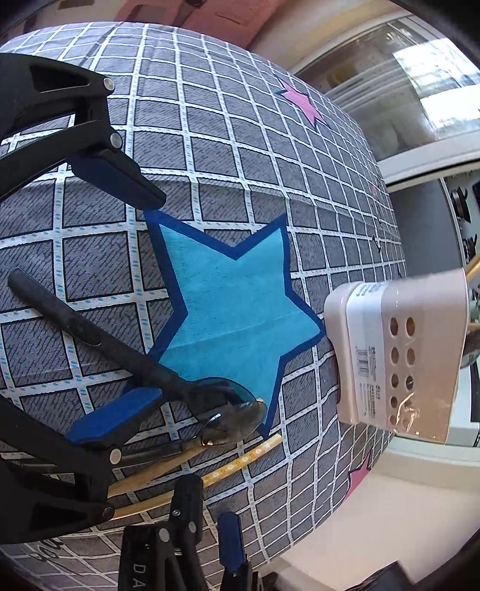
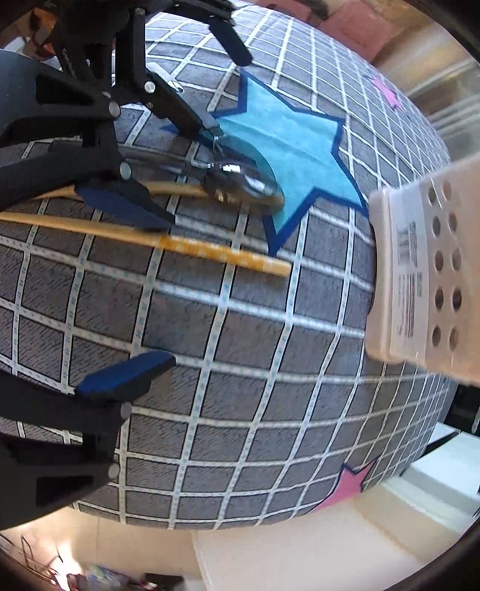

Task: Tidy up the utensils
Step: 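Grasp a dark spoon with the left tool while the right tool grasps the yellow-speckled chopstick, then carry the spoon and chopstick up and release them into the beige caddy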

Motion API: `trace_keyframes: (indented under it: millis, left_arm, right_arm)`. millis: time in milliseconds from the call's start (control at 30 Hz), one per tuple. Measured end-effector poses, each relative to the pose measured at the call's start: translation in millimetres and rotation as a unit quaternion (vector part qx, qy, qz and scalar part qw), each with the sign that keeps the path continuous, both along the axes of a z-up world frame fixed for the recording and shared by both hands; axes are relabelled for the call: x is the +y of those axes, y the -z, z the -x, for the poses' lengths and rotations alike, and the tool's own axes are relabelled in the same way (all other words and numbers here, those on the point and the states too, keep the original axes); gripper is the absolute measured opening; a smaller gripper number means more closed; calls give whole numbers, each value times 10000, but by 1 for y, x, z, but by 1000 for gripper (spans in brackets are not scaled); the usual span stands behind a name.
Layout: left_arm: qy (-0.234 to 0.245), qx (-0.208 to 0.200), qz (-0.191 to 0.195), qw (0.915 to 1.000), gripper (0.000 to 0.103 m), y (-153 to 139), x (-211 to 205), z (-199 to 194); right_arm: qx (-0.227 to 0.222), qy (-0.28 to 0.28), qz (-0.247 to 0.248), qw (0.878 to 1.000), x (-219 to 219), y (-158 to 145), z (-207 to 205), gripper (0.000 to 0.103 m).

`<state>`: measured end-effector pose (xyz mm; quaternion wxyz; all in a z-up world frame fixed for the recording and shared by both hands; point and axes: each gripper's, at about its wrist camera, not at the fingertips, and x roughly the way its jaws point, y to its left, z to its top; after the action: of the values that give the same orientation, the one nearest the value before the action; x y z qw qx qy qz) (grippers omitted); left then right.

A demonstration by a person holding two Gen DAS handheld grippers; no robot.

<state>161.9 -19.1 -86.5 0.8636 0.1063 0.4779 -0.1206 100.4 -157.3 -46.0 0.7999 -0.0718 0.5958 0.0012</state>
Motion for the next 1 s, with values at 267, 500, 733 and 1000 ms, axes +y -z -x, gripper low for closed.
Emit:
trace_keyframes:
  millis: [267, 500, 733, 1000]
  left_arm:
    - [677, 312, 11, 9972, 102, -4, -16, -7]
    - [1226, 1036, -77, 9870, 102, -5, -36, -17]
    - [1271, 1280, -158, 9835, 78, -10, -51, -21]
    - [885, 1038, 222, 9904, 42, -17, -44, -5]
  right_arm:
    - [306, -295, -51, 9991, 25, -1, -9, 8]
    - [194, -382, -483, 9979, 3, -10, 5, 8]
    - [3, -641, -646, 9958, -4, -22, 22, 8]
    - [-204, -788, -816, 9933, -20, -35, 30, 8]
